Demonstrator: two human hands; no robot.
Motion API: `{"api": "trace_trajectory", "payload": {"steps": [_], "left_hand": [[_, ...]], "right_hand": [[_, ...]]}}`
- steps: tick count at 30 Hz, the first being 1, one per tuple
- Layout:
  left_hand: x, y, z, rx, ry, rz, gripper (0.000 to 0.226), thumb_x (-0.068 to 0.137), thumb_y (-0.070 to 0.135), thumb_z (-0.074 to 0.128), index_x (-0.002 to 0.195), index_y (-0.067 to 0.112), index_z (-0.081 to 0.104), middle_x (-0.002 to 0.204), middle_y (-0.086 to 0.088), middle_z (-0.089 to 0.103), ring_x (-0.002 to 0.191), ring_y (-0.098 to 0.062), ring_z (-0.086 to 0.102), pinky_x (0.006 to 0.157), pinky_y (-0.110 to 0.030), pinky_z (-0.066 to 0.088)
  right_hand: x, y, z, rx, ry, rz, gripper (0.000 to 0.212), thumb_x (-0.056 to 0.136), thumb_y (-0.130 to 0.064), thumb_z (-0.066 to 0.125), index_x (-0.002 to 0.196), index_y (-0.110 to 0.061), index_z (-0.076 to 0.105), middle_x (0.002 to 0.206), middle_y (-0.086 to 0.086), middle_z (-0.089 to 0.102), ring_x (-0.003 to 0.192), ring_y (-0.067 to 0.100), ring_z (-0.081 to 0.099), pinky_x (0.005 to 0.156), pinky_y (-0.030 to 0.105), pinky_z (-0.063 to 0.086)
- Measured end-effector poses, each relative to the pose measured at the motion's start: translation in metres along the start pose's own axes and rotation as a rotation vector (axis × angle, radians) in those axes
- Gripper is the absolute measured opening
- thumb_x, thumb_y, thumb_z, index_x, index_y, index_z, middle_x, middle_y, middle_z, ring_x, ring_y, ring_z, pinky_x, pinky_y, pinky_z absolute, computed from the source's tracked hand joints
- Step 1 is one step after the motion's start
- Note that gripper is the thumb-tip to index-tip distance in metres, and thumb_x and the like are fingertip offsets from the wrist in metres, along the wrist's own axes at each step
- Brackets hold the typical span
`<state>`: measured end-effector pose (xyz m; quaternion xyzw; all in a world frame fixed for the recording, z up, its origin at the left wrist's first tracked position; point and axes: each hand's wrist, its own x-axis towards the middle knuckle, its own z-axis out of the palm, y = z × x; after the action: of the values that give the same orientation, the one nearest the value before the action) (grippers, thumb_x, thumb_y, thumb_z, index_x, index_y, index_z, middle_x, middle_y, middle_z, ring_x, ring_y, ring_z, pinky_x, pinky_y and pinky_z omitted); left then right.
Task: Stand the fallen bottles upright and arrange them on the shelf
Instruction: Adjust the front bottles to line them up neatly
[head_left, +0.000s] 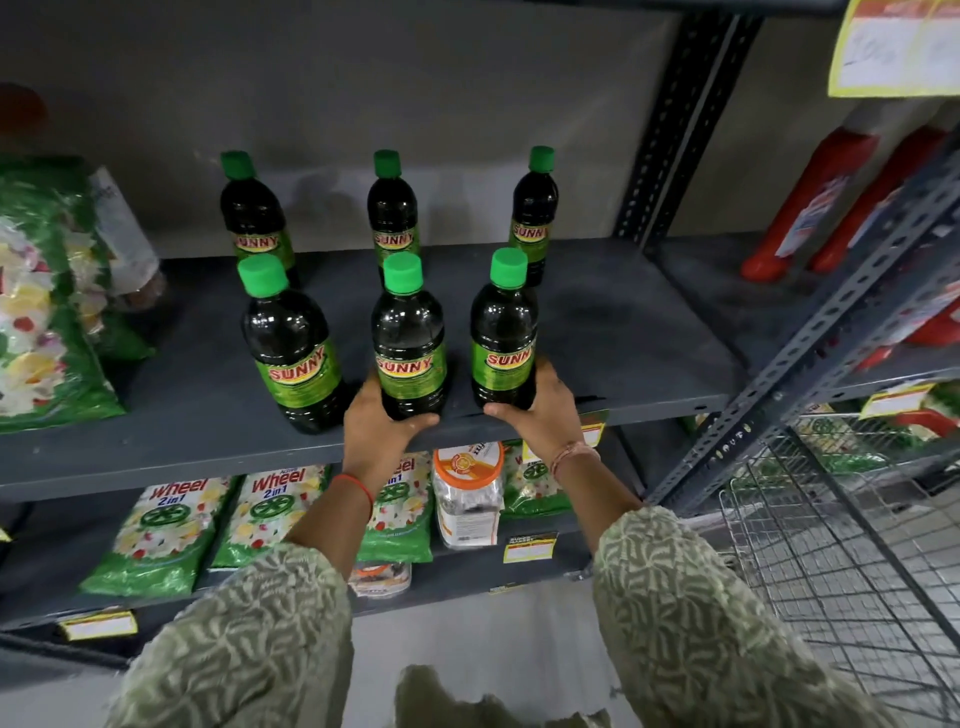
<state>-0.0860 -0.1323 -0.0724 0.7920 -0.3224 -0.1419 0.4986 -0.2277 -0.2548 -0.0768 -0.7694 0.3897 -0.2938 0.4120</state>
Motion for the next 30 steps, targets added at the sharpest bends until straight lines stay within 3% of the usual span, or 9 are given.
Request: {"api": "trace_trajectory", "payload": {"steps": [3,7,11,14,19,22,25,28,30], "left_hand": [[-0.001,0.002,0.002,0.001,0.014,0.019,0.064,0.063,0.01,0.081,0.119,0.004,0.051,0.121,-0.016,0.061,0.103,-0.015,0.051,0.089,-0.022,0.035],[-0.001,0.005,0.006,-0.002,0.028,0.036,0.062,0.063,0.01,0.081,0.117,0.003,0.052,0.119,-0.016,0.062,0.099,-0.012,0.049,0.088,-0.023,0.036],[0.003,0.008,0.013,-0.006,0.02,0.037,0.059,0.063,0.011,0.081,0.114,0.003,0.053,0.118,-0.017,0.063,0.101,-0.017,0.054,0.087,-0.024,0.037],[0.004,0.008,0.016,0.0,0.016,0.035,0.059,0.063,0.012,0.081,0.114,0.003,0.054,0.118,-0.018,0.063,0.099,-0.016,0.053,0.087,-0.025,0.038],[0.006,0.004,0.017,0.005,0.013,0.015,0.061,0.062,0.015,0.082,0.115,0.004,0.053,0.12,-0.018,0.062,0.111,-0.027,0.056,0.089,-0.026,0.039],[0.006,0.004,0.016,0.025,-0.01,0.014,0.064,0.062,0.017,0.082,0.117,0.004,0.051,0.121,-0.016,0.062,0.112,-0.027,0.056,0.089,-0.026,0.038],[-0.006,0.003,0.011,-0.038,-0.016,0.012,0.068,0.065,0.013,0.079,0.124,0.004,0.046,0.117,-0.009,0.059,0.107,-0.02,0.054,0.088,-0.024,0.04],[-0.034,-0.013,0.001,0.025,0.234,0.051,0.067,0.067,0.025,0.077,0.12,-0.003,0.047,0.111,-0.022,0.057,0.1,-0.027,0.052,0.09,-0.038,0.047],[-0.048,-0.025,-0.008,0.084,0.433,0.049,0.076,0.065,0.044,0.07,0.112,-0.01,0.046,0.108,-0.032,0.05,0.099,-0.028,0.043,0.09,-0.039,0.039]], "right_hand": [[0.004,0.005,-0.014,-0.007,0.023,0.012,0.063,0.067,-0.015,0.079,0.121,-0.008,0.046,0.115,0.011,0.062,0.105,0.02,0.056,0.08,0.02,0.038],[0.009,0.019,-0.042,-0.009,0.082,0.039,0.064,0.068,-0.01,0.078,0.123,-0.006,0.045,0.118,0.014,0.061,0.104,0.018,0.053,0.078,0.012,0.033],[0.016,0.034,-0.063,-0.036,0.093,0.074,0.068,0.069,-0.012,0.077,0.127,-0.006,0.041,0.123,0.015,0.058,0.116,0.027,0.052,0.086,0.021,0.036],[0.02,0.041,-0.072,-0.046,0.085,0.092,0.068,0.071,-0.011,0.076,0.128,-0.005,0.04,0.124,0.016,0.057,0.117,0.029,0.051,0.086,0.024,0.036],[0.022,0.046,-0.072,-0.032,0.078,0.106,0.07,0.071,-0.012,0.075,0.13,-0.006,0.037,0.126,0.016,0.056,0.119,0.031,0.05,0.091,0.028,0.037],[0.018,0.049,-0.069,0.017,0.058,0.096,0.088,0.064,-0.016,0.08,0.136,-0.008,0.029,0.136,0.014,0.047,0.128,0.029,0.043,0.104,0.033,0.035],[-0.006,0.044,-0.051,-0.01,0.235,0.074,0.11,0.056,-0.042,0.081,0.141,-0.008,0.019,0.147,0.017,0.03,0.136,0.028,0.025,0.114,0.048,0.024],[-0.043,0.025,-0.017,-0.12,0.383,-0.175,0.086,0.067,-0.069,0.055,0.129,-0.012,0.035,0.134,0.016,0.034,0.121,0.026,0.03,0.102,0.045,0.031],[-0.052,0.01,0.006,-0.104,0.261,-0.301,0.073,0.073,-0.065,0.054,0.123,-0.014,0.039,0.128,0.01,0.034,0.115,0.025,0.038,0.099,0.041,0.041]]}}
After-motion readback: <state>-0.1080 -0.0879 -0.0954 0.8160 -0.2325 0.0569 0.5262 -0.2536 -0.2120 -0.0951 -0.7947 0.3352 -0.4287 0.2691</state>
